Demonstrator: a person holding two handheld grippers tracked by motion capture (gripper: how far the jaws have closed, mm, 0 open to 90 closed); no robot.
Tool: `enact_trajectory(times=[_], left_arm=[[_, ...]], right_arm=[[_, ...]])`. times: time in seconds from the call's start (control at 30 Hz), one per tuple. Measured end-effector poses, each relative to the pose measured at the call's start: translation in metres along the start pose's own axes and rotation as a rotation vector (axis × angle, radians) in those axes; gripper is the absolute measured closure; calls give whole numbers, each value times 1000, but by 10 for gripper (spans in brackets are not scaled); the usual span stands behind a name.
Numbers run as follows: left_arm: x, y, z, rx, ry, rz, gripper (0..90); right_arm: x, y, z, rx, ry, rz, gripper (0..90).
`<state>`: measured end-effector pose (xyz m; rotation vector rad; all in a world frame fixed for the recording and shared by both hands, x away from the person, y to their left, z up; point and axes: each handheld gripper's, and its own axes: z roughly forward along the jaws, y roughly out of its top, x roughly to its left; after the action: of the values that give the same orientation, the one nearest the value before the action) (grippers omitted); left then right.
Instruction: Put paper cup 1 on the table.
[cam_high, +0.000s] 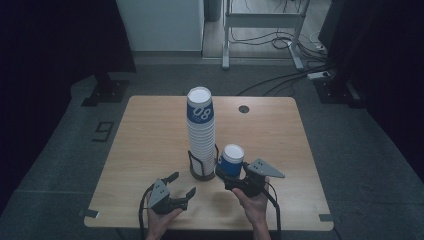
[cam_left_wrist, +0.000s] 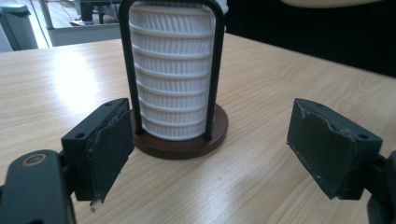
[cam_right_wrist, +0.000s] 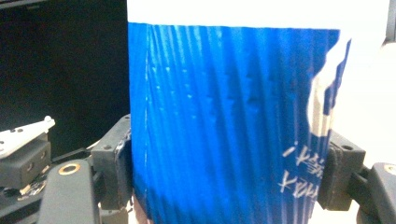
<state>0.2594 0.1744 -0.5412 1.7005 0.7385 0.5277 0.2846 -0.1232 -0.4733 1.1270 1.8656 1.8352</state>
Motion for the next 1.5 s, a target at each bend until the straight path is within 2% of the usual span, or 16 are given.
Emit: enact_trajectory(times=[0.07, 0.23, 0.3, 0.4, 0.47, 0.53, 0.67, 0.7, 0.77, 0.97, 1.1, 1.13, 1.2, 1.5], left_arm=[[-2, 0, 1, -11, -19, -2, 157], [-6, 3, 2, -31, -37, 4, 159], [-7, 4, 3, -35, -62, 1, 184], [-8, 5, 4, -43, -69, 2, 188], [-10, 5, 5, -52, -93, 0, 195], [-10, 5, 5, -54, -98, 4, 227], [-12, 5, 8, -64, -111, 8, 258], [-14, 5, 10, -59, -130, 16, 277], [-15, 4, 11, -60, -128, 20, 303], [-23, 5, 17, -60, -122, 41, 338], [-27, 6, 19, -72, -121, 55, 385], [-28, 7, 20, -77, -138, 54, 406], [-29, 7, 21, -80, -141, 58, 434], [-37, 9, 29, -116, -124, 113, 546]], right_arm=[[1, -4, 2, 4, 2, 5, 230], [2, -10, 4, 15, 12, 23, 230], [3, -15, 5, 16, 18, 40, 230], [4, -18, 6, 18, 21, 47, 230], [5, -23, 7, 17, 29, 70, 229], [5, -25, 8, 19, 30, 76, 228], [6, -31, 9, 17, 41, 123, 228], [5, -32, 9, 14, 47, 133, 227], [5, -33, 9, 18, 50, 139, 227], [5, -42, 7, -1, 61, 202, 226], [6, -45, 7, 0, 62, 214, 226], [7, -47, 8, 4, 66, 224, 226], [7, -48, 8, 9, 68, 228, 226], [14, -55, 9, 10, 98, 271, 222]])
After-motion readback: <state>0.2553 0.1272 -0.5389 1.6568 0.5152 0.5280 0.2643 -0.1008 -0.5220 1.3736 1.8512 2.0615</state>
